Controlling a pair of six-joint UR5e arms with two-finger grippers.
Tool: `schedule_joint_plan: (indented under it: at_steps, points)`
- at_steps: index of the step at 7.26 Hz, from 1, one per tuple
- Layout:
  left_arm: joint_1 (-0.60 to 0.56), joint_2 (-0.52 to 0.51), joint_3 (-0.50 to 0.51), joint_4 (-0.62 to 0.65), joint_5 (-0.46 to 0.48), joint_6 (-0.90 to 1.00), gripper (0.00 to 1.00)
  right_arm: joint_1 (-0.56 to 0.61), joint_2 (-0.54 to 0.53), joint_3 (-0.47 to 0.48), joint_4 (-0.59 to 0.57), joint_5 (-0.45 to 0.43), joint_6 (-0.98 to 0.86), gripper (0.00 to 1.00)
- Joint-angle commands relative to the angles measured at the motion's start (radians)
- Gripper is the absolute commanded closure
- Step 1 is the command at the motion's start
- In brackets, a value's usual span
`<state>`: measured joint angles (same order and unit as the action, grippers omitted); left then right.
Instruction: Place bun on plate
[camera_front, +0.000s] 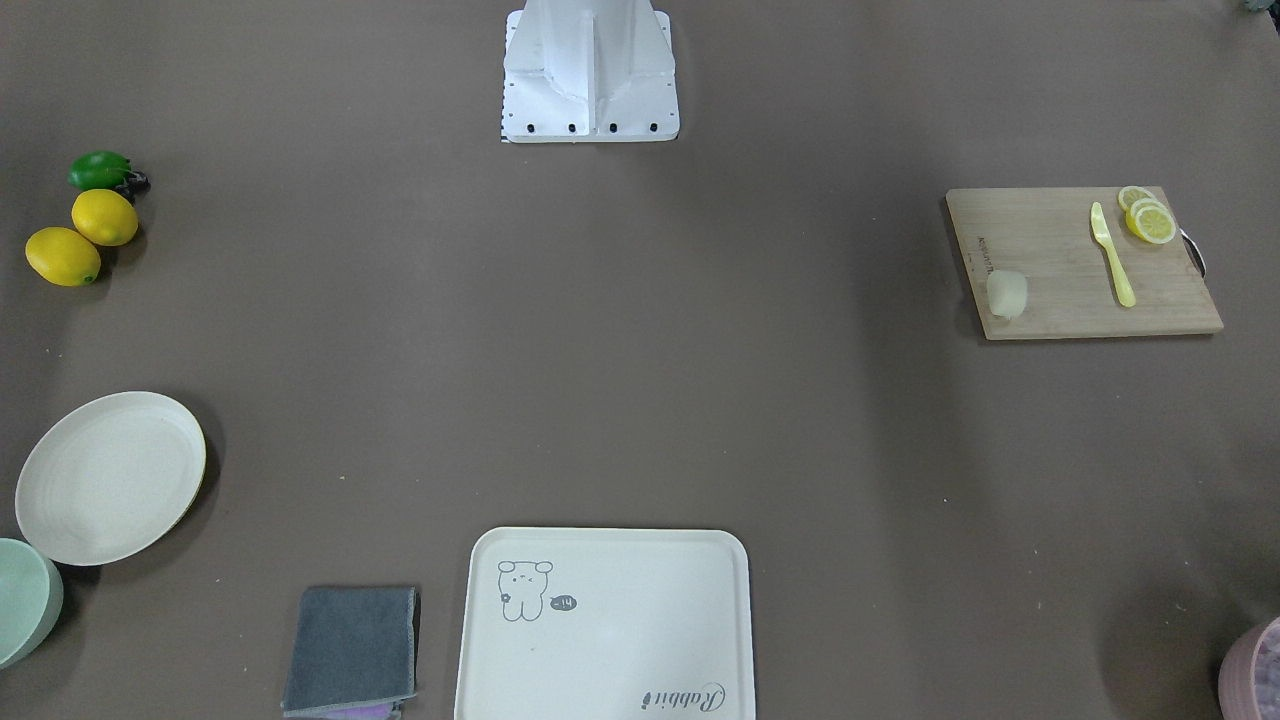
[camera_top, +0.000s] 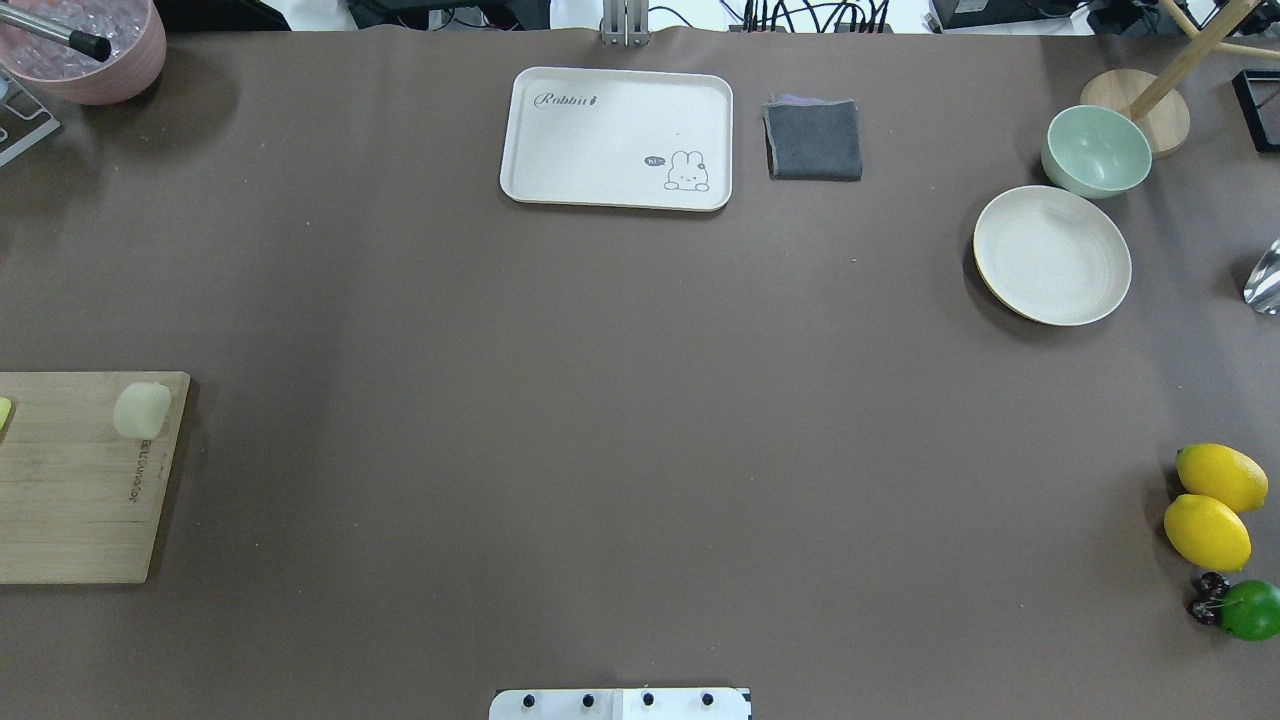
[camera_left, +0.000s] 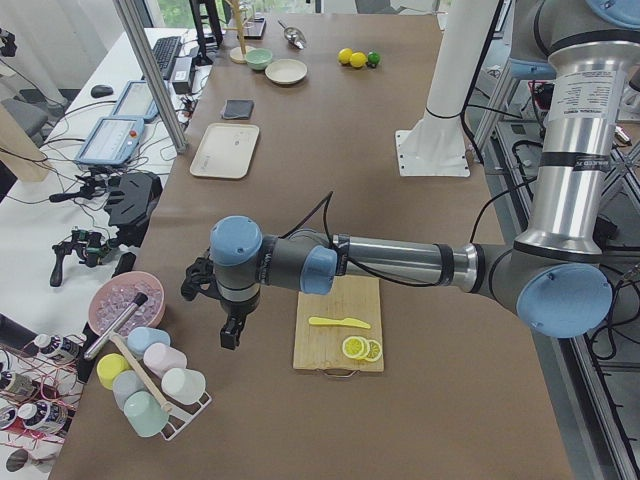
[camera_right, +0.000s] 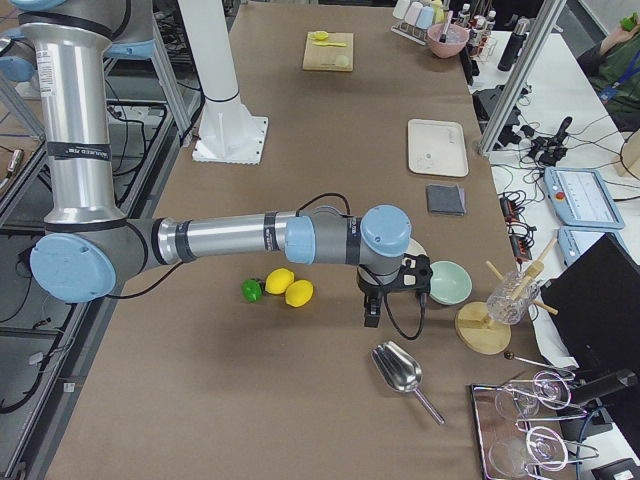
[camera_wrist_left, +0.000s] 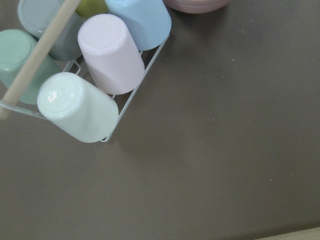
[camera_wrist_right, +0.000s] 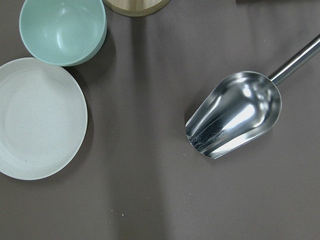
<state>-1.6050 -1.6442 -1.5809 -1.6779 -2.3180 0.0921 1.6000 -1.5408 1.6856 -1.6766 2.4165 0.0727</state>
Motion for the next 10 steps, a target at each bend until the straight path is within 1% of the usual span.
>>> schedule_joint_plan:
  at_steps: [1, 10]
  points:
    - [-0.001, 0.014, -0.018, 0.004, 0.005, -0.002, 0.02, 0.0, 0.001, 0.0, 0.0, 0.001, 0.001, 0.0]
    - [-0.001, 0.004, -0.018, 0.007, 0.003, -0.012, 0.02, 0.0, 0.008, 0.002, 0.002, 0.003, 0.022, 0.0]
